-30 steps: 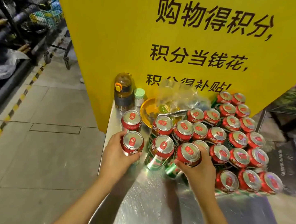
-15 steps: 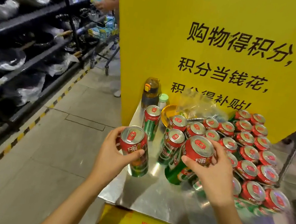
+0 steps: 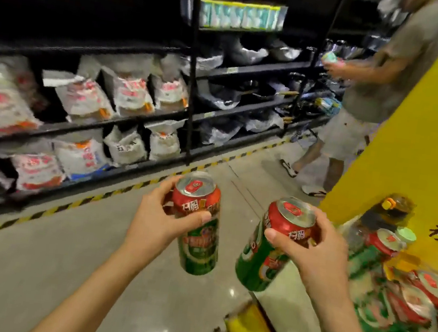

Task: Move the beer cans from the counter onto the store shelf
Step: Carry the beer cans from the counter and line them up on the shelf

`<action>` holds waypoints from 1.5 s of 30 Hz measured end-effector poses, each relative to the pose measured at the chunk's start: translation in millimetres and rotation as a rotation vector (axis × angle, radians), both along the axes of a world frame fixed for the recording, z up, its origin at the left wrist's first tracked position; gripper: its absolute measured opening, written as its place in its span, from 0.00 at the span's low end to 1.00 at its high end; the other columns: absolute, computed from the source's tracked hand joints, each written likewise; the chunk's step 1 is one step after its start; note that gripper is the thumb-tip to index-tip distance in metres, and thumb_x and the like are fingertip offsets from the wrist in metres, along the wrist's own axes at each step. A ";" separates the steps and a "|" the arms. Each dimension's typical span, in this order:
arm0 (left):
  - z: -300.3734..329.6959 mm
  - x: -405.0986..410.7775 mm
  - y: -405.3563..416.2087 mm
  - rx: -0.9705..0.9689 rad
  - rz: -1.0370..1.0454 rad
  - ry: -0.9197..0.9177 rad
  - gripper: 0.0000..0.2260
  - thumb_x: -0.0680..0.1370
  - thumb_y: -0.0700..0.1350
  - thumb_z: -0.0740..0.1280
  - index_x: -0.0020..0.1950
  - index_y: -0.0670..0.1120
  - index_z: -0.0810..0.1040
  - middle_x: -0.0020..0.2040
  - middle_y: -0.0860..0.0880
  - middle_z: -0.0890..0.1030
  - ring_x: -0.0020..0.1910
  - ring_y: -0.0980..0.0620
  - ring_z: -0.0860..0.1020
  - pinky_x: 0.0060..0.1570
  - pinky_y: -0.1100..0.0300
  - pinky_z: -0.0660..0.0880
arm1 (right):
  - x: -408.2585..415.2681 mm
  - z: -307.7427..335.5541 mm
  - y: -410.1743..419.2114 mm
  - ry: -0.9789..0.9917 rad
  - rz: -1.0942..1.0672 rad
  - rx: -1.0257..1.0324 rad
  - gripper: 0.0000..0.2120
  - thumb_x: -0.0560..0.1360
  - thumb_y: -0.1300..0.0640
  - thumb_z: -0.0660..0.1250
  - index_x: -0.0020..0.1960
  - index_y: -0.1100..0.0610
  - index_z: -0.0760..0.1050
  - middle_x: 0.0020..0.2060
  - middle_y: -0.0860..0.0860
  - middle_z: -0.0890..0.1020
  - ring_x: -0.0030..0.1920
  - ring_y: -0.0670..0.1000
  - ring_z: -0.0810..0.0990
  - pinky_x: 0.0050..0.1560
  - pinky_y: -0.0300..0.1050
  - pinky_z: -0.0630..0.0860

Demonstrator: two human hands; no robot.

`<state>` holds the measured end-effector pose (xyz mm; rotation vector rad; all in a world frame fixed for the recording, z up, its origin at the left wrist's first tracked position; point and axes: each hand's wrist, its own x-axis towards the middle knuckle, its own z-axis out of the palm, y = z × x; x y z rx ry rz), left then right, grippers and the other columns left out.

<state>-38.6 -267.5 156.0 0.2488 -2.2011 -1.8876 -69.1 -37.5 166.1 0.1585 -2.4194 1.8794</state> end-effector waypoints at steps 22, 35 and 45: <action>34.3 42.8 -445.7 -0.048 0.677 0.036 0.21 0.66 0.44 0.75 0.48 0.62 0.70 0.48 0.60 0.77 0.48 0.61 0.77 0.43 0.61 0.75 | -89.2 25.7 -514.6 0.027 0.583 -0.059 0.24 0.60 0.54 0.79 0.54 0.46 0.75 0.46 0.45 0.82 0.46 0.43 0.80 0.40 0.37 0.74; 32.9 -127.0 -681.5 -0.056 0.731 0.053 0.20 0.66 0.45 0.76 0.51 0.61 0.71 0.50 0.60 0.79 0.48 0.61 0.78 0.43 0.66 0.76 | -266.0 24.1 -767.4 0.045 0.682 -0.046 0.24 0.61 0.54 0.78 0.53 0.44 0.74 0.48 0.42 0.80 0.48 0.41 0.77 0.40 0.37 0.73; 38.1 -205.3 -846.8 -0.064 0.859 0.077 0.19 0.67 0.42 0.75 0.48 0.60 0.71 0.47 0.59 0.78 0.46 0.61 0.77 0.39 0.67 0.72 | -363.8 25.5 -942.9 0.115 0.743 0.007 0.23 0.61 0.53 0.78 0.53 0.45 0.75 0.46 0.44 0.82 0.46 0.44 0.80 0.41 0.38 0.76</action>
